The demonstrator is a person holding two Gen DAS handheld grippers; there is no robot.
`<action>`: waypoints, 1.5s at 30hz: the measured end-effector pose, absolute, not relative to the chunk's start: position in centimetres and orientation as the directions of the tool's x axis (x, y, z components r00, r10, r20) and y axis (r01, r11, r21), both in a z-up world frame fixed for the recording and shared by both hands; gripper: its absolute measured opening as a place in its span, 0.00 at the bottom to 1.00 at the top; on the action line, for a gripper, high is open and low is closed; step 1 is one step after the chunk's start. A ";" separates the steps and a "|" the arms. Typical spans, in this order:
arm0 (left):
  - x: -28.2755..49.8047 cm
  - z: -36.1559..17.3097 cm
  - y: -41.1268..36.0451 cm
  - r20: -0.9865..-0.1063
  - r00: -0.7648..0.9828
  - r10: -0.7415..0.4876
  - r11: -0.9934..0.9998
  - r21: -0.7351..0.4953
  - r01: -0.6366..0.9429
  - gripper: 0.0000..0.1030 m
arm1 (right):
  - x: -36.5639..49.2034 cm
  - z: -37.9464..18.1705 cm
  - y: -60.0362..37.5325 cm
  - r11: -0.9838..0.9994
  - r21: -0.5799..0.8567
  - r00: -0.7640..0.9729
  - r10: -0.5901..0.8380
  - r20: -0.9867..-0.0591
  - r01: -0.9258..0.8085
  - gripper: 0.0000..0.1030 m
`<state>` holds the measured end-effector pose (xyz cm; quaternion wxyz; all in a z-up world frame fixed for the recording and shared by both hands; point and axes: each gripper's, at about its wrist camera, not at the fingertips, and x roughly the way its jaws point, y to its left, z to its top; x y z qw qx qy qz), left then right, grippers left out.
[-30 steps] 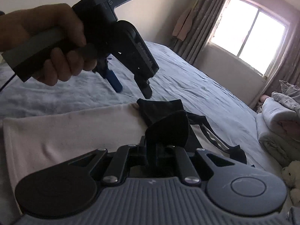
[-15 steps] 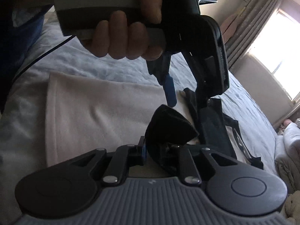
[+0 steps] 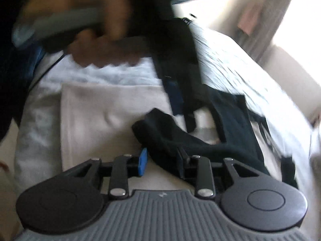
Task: Fold clothes
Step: 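Carry the black sleeve with the right gripper across the sweatshirt body, then lay the sleeve diagonally on the body and open the right gripper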
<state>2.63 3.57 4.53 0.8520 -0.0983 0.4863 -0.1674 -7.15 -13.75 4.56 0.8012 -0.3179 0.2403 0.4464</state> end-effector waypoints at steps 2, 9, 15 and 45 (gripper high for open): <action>2.2 4.4 3.1 -0.799 0.475 -0.368 0.929 -0.296 0.221 0.40 | -5.7 5.0 -14.9 0.463 -0.201 0.460 0.558 -0.691 -0.863 0.36; 1.6 4.1 2.7 -0.809 0.487 -0.329 0.940 -0.232 0.249 0.39 | -7.6 4.2 -14.9 0.361 -0.224 0.411 0.609 -0.679 -0.905 0.36; 1.3 4.7 3.6 -0.789 0.512 -0.339 0.940 -0.256 0.226 0.03 | -9.5 2.3 -11.7 0.296 -0.327 0.441 0.584 -0.682 -0.897 0.34; -0.2 5.1 7.5 -0.764 0.573 -0.297 0.955 -0.225 0.195 0.03 | 2.1 7.8 -21.4 0.830 -0.173 0.784 0.402 -0.474 -0.530 0.45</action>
